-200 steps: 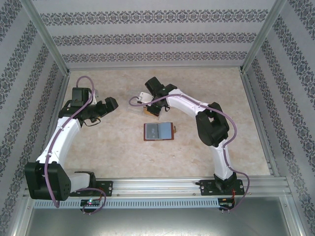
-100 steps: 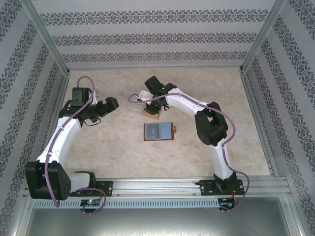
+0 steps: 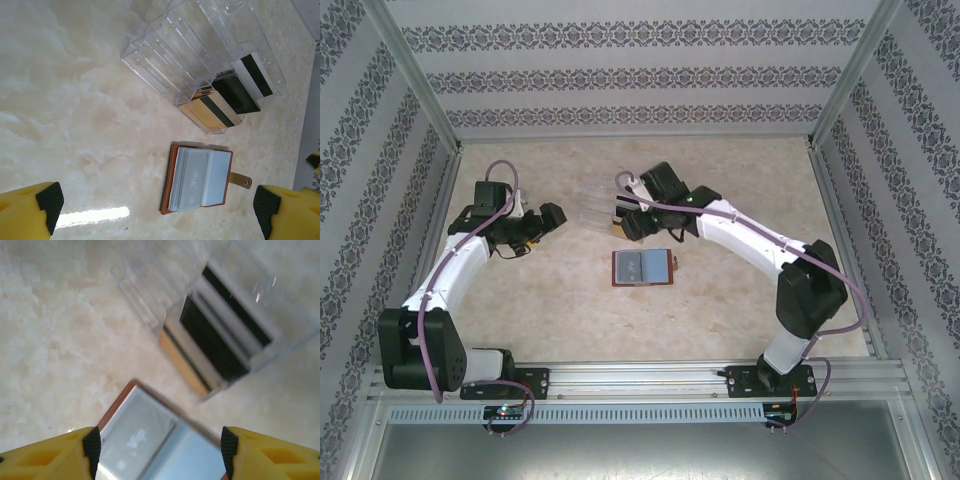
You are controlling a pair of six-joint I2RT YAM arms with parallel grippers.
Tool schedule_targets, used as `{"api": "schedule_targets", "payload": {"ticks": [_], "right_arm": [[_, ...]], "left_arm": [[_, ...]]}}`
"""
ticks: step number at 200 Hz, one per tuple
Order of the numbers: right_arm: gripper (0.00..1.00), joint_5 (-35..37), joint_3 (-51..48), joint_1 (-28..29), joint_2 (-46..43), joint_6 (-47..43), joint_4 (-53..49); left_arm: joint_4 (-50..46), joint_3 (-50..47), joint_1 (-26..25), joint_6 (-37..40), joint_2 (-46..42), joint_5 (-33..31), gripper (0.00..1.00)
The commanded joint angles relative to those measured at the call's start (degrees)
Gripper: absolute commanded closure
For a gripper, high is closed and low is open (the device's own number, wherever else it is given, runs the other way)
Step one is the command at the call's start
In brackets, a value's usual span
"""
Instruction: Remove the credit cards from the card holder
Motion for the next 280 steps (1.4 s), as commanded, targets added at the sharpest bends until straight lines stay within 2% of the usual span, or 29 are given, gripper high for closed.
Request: {"api": "schedule_targets", "payload": {"ticks": [1,13,40,68,114,176,208,251,280], "right_arm": [[0.31,1.5,-6.1,3.0,-1.2,16.4,2.2],[0.30,5.8,-7.9,5.1,-1.3,20.8,1.4],[0.30,7.2,-11.7,6.6,0.1,28.9,3.1],[0.31,10.0,-11.7,7.4,2.5,32.3,1.7],[0.37,10.6,-10.5,7.4,6.7,32.5,-0.4],[0.48,11.9,-10.0,7.4,10.9,32.4,-2.5],[0.53,12.0,-11.8,7.1,10.7,32.9,-1.9],[0.57,11.8,-14.2,6.6,9.7,33.4,0.2],[0.58,11.3,-15.0,6.5,9.1,33.5,1.2]], "left_arm": [[2.3,-0.9,0.3,-1.0,0.2,2.1,0.00],[2.5,-1.4,0.1,-1.3,0.2,2.1,0.01],[3.8,-3.0,-0.3,-2.4,0.7,2.6,0.00],[4.8,-4.1,-1.1,-3.7,1.3,3.3,0.00],[7.4,-5.2,-3.5,-6.0,2.9,5.4,0.00],[10.8,-3.9,-9.6,-9.6,7.8,6.2,0.03],[14.3,-2.7,-14.3,-12.3,12.1,8.5,0.15],[17.5,-0.7,-19.4,-14.7,17.4,9.3,0.43],[18.1,1.1,-22.1,-15.4,20.2,9.6,0.54]]}}
